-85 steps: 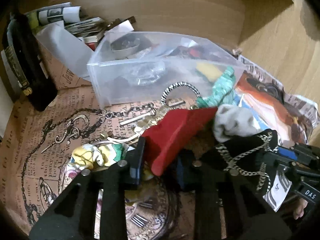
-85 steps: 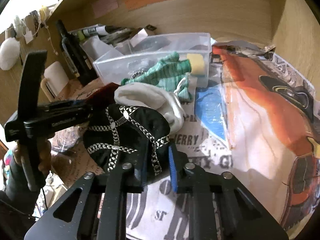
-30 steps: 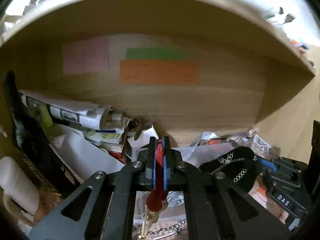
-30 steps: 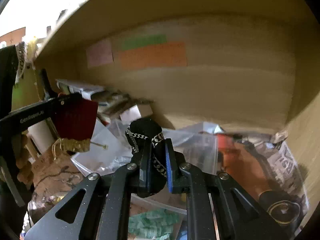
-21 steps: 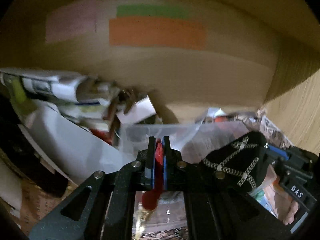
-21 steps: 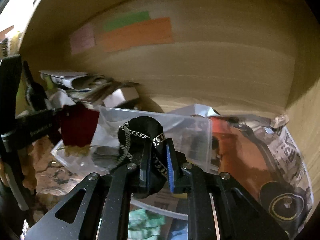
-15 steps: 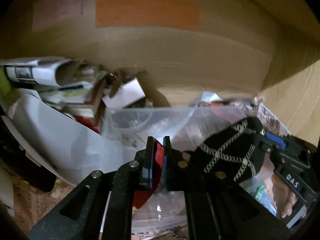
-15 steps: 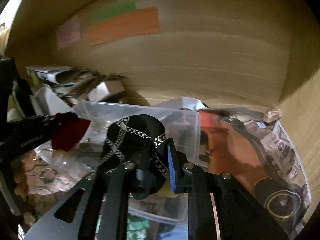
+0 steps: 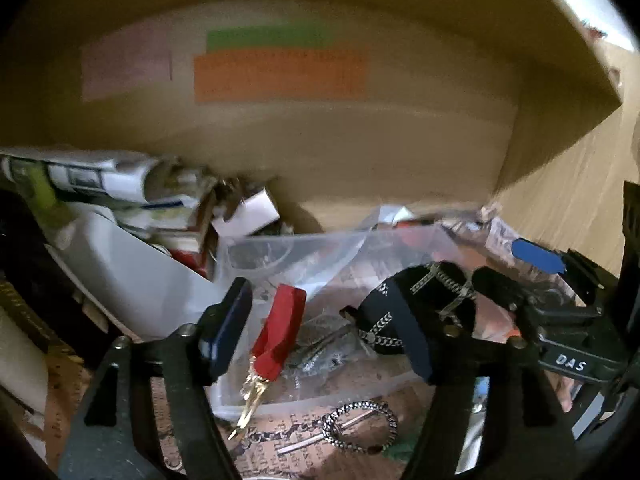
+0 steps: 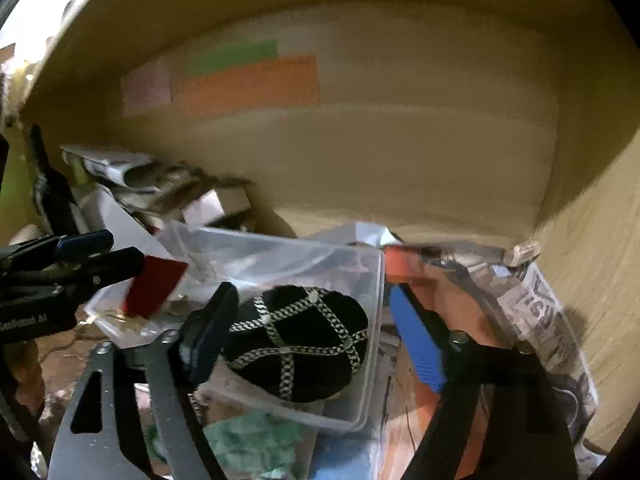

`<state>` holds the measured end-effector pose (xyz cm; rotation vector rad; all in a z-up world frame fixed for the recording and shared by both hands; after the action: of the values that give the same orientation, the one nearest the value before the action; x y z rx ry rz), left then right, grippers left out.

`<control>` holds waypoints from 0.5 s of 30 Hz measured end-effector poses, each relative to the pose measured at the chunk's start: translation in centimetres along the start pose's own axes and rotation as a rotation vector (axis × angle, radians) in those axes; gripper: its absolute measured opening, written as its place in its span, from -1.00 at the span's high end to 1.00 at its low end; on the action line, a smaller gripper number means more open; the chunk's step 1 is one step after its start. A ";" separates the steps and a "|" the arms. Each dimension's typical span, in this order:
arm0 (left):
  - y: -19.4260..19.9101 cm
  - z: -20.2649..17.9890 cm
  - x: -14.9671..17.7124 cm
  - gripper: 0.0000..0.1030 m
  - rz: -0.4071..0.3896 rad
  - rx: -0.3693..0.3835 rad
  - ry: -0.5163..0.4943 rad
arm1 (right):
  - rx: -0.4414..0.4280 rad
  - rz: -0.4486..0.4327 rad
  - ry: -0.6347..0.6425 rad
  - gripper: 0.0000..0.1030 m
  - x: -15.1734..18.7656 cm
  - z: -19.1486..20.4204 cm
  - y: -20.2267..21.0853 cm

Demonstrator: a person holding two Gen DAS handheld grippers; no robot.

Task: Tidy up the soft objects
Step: 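Lower the beanie and red fabric into the clear bin and open both tools, then grasp the white sock with the right tool while the left tool grasps the floral scrunchie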

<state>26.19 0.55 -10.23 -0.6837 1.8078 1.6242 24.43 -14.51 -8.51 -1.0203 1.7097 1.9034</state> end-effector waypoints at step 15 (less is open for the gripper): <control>6.0 2.6 6.0 -0.77 0.005 -0.032 0.018 | -0.071 -0.036 0.045 -0.87 4.4 3.2 6.0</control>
<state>17.97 3.94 -10.72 -0.7113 1.8013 1.6578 16.48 -13.30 -7.59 -1.1208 1.6475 1.9450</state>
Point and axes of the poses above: each gripper's, at about its wrist camera, not at the fingertips, and y roughly against the way its jaws point, z to its left, x to its underside, the point moved 9 cm from there along -y, roughly the way its jaws point, and after that the axes turned 9 degrees about z, right-handed, at the moved point
